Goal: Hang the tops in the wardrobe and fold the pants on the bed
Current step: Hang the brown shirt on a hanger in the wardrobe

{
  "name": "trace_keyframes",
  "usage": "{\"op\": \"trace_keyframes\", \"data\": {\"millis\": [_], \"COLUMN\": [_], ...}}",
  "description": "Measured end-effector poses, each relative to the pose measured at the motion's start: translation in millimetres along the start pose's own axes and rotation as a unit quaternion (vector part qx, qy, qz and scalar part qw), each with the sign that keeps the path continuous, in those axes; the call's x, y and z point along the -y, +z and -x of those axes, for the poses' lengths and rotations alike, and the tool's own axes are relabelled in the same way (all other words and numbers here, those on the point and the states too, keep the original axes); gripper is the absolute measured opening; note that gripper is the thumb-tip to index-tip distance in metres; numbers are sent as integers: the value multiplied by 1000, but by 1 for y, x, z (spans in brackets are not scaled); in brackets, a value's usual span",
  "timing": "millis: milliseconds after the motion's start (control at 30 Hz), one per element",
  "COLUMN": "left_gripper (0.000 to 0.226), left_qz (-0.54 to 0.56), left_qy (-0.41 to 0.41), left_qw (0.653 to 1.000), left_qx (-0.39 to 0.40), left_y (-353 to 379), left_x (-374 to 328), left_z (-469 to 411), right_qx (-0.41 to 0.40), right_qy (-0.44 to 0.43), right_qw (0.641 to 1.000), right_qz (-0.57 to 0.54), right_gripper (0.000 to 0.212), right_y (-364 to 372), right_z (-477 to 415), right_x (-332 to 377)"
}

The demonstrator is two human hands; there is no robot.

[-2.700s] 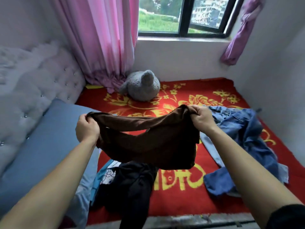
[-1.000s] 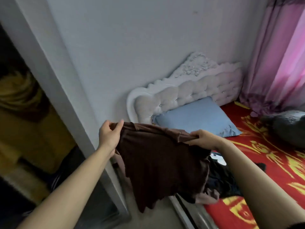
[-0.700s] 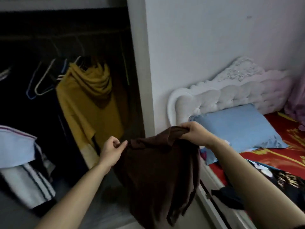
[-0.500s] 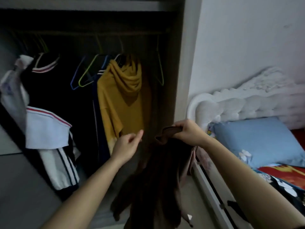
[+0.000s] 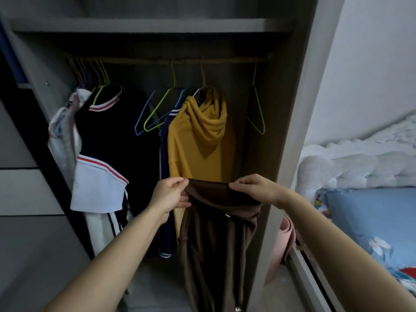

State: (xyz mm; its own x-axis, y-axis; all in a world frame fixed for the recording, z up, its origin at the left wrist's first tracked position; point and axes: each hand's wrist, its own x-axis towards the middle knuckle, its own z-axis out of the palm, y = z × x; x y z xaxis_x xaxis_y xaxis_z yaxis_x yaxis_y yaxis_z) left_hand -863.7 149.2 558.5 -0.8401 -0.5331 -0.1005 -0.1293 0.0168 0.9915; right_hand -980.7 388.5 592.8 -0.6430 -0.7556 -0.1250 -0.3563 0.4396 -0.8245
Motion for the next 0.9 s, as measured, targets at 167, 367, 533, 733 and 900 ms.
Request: {"op": "trace_keyframes", "data": {"millis": [167, 367, 533, 733, 900], "left_gripper": [22, 30, 31, 30, 25], "left_qz": [46, -36, -232, -188, -200], "left_qy": [-27, 19, 206, 325, 336], "left_qw": [997, 999, 941, 909, 913], "left_qx": [-52, -7, -135, -181, -120], "left_y": [12, 24, 39, 43, 34], "left_x": [-27, -63, -62, -65, -71], "left_z": [-34, -72, -97, -124, -139], "right_qx": [-77, -112, -119, -406, -442], "right_qy": [-108, -125, -152, -143, 33], "right_qw": [986, 975, 976, 866, 885], "right_qz": [106, 145, 104, 254, 144], "right_gripper": [24, 22, 21, 33, 72], "right_y": [2, -28, -50, -79, -105], "right_z": [-47, -90, -103, -114, -133], "right_x": [3, 6, 12, 24, 41]}}
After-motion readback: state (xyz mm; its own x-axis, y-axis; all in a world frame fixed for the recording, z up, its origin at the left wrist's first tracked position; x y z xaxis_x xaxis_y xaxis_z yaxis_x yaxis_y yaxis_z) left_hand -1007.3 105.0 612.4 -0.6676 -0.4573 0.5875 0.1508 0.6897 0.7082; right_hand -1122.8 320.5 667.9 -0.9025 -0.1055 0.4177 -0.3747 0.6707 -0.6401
